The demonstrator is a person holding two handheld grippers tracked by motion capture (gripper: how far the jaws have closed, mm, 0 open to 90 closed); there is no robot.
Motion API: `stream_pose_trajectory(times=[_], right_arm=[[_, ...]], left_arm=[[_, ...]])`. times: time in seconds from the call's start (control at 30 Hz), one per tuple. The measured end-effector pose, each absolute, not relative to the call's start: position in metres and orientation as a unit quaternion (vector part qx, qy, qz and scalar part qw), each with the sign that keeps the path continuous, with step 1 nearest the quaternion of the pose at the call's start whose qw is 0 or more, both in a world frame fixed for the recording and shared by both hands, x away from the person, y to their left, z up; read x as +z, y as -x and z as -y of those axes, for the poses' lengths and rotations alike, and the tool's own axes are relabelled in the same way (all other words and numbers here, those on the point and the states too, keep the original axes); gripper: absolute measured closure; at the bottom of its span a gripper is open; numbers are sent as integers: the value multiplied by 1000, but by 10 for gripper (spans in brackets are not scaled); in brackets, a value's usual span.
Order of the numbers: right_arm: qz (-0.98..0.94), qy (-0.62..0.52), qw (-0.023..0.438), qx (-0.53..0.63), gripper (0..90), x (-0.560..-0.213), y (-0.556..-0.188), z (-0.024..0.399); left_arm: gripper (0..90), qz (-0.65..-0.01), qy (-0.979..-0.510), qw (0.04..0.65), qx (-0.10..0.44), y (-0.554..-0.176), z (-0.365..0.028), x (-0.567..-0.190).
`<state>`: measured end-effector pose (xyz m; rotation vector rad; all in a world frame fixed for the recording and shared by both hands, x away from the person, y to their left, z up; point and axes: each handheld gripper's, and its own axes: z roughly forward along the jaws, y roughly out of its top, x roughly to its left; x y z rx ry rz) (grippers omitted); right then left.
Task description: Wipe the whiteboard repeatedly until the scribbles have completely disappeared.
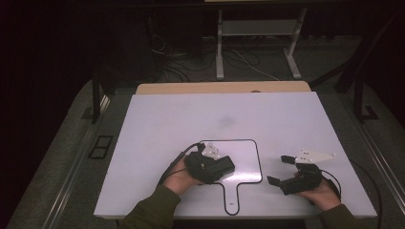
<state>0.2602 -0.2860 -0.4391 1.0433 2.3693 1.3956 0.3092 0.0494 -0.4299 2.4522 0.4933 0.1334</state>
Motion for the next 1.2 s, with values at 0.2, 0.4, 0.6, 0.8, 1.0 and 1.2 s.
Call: stream_pose_trajectory(times=[0.2, 0.4, 0.6, 0.8, 1.0, 1.2], right_arm=[[-801, -354, 100, 472, 0, -439, -260, 286], [-802, -353, 101, 472, 0, -439, -260, 286], [-802, -354, 101, 471, 0, -439, -261, 286], [-802, -355, 101, 471, 0, -439, -261, 286], [-801, -356, 99, 471, 0, -440, -261, 286], [-801, -357, 98, 470, 0, -440, -262, 286]], left_arm=[[395, -198, -926, 315, 55, -317, -53, -430], [395, -211, -925, 310, 66, -331, -60, -430], [395, -234, -918, 312, 74, -345, -66, -430], [395, -263, -907, 320, 78, -363, -74, -428], [394, -280, -899, 328, 80, -377, -79, -425], [394, -282, -900, 322, 83, -384, -76, -430]])
